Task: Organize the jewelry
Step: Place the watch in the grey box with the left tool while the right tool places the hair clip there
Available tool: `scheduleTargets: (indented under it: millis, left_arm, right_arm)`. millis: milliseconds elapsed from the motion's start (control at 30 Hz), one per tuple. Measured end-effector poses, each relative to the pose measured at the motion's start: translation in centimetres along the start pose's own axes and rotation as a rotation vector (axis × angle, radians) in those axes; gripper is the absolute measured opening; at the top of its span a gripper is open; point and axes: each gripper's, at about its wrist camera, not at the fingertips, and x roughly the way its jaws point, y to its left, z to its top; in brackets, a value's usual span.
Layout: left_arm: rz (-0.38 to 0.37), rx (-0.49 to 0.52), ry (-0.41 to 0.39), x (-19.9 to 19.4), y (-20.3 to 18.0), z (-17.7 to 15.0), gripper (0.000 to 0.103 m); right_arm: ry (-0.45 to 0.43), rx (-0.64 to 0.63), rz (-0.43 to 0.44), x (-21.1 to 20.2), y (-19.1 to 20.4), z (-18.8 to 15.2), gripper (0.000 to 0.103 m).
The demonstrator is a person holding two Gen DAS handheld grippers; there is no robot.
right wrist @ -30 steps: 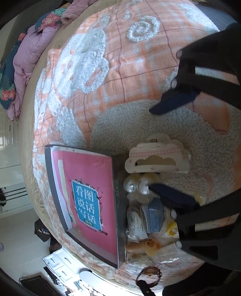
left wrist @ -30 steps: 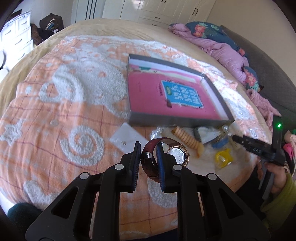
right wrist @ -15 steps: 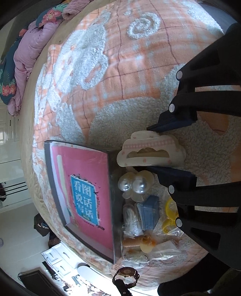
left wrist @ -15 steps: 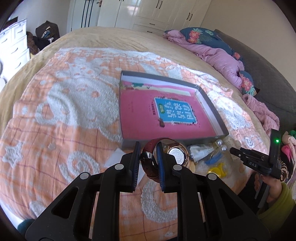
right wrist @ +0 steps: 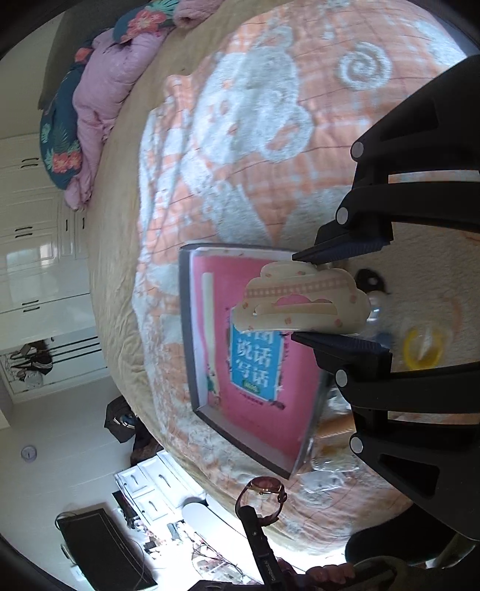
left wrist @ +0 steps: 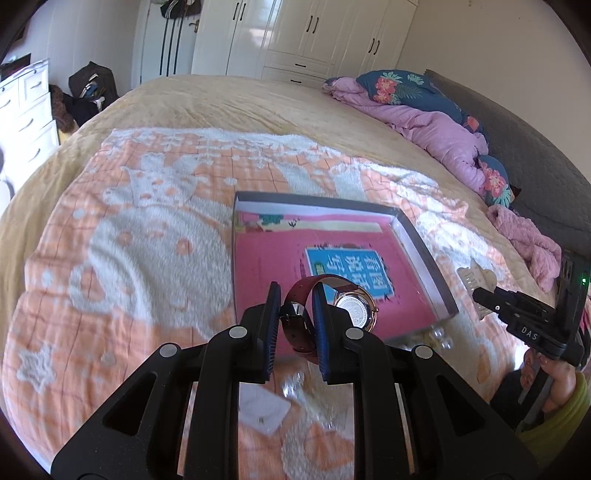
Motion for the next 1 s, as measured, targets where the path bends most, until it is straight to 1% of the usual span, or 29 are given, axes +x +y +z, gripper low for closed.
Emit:
scheduleTargets:
  millis: [133, 300, 567, 800, 1000]
  left_arm:
    - [0.005, -0.012, 0.011, 2.2, 0.5, 1.0, 0.010]
    - [0.015, -0.035, 0.034, 4.8, 1.3, 1.2, 0.010]
    - [0.005, -0.043, 0.086, 8.1, 1.7, 0.3, 0.010]
    - [0.008, -0.032, 0.118, 9.2, 1.6, -0.4, 0.011]
    - [0.007, -0.029, 0.119, 9.2, 1.7, -0.4, 0.011]
  right_arm:
    - [0.021, -0.012, 0.009, 2.3, 0.4, 1.4, 0.035]
    - [0.063, -0.009, 0.014, 5.5, 0.7, 2.2, 0.035]
    - [0.113, -0.011, -0.003, 8.4, 0.8, 1.8, 0.035]
    - [0.146, -0.020, -0.024, 9.8, 0.9, 1.2, 0.035]
    - [0.158, -0.009, -0.023, 10.2, 0.8, 0.9, 0.035]
